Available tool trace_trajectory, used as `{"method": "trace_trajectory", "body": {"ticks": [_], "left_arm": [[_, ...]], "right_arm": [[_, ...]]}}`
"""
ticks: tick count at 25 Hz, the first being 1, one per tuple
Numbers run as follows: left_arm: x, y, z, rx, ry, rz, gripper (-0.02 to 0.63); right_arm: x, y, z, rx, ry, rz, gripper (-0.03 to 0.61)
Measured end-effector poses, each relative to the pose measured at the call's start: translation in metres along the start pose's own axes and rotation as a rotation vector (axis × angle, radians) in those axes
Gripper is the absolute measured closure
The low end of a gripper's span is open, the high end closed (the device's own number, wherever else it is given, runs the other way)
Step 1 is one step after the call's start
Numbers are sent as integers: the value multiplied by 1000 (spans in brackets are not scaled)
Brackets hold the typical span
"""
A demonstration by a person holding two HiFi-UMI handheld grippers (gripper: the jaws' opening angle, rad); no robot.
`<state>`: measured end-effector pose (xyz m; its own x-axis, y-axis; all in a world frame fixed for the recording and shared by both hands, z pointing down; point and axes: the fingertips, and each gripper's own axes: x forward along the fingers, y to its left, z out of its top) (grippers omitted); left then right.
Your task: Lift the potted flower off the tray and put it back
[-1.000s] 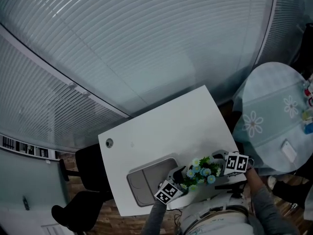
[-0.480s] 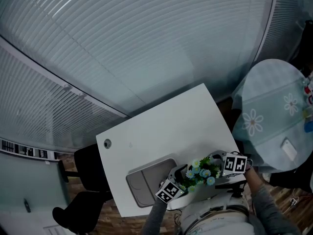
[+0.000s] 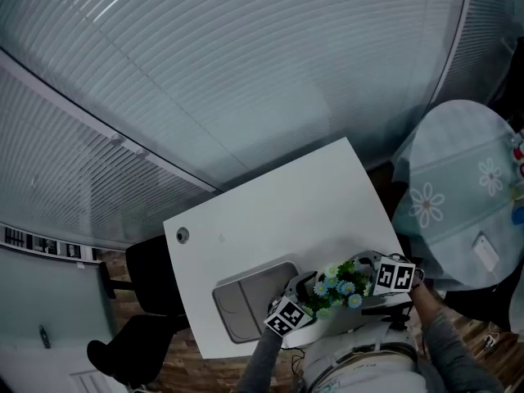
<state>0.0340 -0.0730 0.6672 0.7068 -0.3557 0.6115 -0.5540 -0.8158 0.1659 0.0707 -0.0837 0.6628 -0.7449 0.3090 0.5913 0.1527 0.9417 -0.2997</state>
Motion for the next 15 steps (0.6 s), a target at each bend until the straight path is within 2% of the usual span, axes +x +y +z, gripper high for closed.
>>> {"method": "trace_trajectory", "body": {"ticks": [15], "left_arm": [[-8, -1, 7, 3, -19, 26, 209]], "right_arm": [[-5, 0, 5, -23, 35, 1, 218]]}}
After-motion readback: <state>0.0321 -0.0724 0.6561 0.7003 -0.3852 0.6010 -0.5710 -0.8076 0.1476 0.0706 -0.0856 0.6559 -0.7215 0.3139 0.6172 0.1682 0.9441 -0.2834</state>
